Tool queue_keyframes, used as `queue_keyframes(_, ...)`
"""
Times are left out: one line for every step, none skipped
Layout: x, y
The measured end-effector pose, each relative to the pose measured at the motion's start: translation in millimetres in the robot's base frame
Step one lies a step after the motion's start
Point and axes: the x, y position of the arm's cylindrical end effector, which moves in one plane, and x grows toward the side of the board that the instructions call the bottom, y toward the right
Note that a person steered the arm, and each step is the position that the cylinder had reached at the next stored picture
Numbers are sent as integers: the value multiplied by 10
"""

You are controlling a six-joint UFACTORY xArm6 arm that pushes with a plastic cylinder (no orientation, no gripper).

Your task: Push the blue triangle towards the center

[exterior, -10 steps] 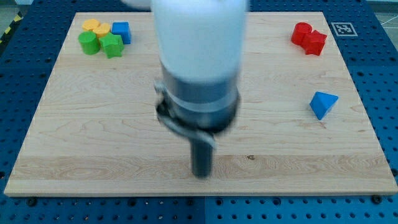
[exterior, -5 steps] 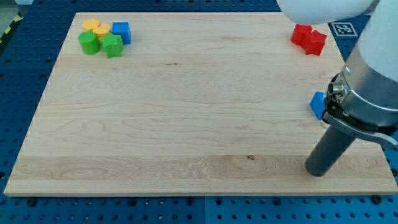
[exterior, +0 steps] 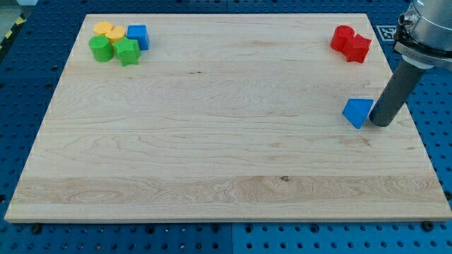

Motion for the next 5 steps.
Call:
queue_keyframes(0,-26)
queue_keyframes(0,-276)
queue_keyframes(0,-578)
queue_keyframes(0,-780)
queue_keyframes(-28,-919)
